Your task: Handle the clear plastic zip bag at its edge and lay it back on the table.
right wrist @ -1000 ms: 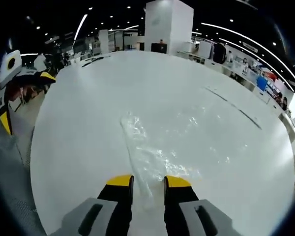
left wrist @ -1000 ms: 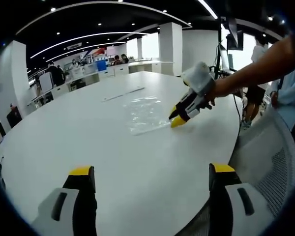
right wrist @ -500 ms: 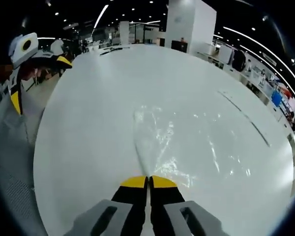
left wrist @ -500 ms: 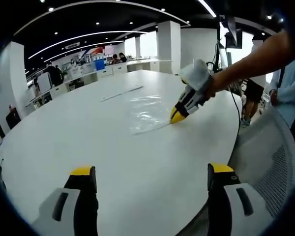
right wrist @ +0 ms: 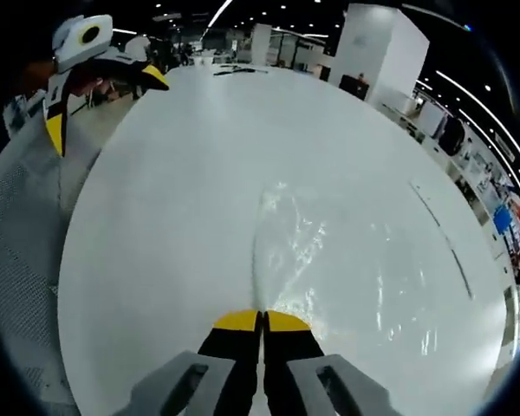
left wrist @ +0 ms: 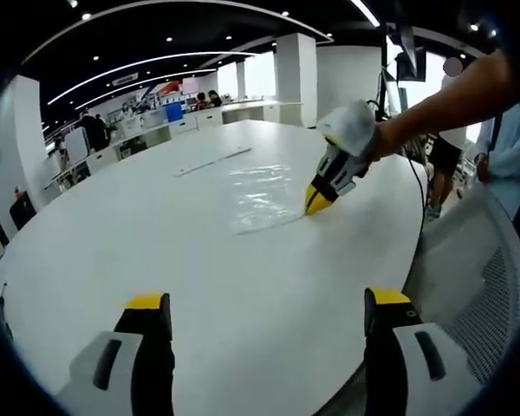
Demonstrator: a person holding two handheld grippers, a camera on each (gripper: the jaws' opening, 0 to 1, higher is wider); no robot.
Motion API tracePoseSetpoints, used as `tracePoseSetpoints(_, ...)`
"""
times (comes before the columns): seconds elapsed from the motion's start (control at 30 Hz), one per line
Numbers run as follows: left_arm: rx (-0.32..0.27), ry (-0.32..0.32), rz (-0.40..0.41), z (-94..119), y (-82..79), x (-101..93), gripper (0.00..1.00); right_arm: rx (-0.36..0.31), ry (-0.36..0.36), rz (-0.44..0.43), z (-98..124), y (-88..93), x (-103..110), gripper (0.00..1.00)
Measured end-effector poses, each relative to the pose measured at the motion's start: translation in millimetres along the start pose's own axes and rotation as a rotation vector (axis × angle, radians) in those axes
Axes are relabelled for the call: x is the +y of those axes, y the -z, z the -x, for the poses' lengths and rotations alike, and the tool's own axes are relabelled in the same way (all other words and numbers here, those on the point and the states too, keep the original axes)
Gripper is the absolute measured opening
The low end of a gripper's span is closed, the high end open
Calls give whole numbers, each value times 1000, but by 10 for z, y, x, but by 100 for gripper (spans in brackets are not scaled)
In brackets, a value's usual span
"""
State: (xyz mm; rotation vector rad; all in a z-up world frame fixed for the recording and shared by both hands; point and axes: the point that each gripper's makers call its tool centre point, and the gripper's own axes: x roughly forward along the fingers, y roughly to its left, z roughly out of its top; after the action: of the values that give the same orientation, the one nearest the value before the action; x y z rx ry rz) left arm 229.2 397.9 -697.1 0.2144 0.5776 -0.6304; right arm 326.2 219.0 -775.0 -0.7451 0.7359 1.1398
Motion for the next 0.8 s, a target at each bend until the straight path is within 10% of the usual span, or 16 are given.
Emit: tracePoseSetpoints(0.8,-2,35,-26,-156,-76,-58,89,0,-10,200,308,-132,91,0)
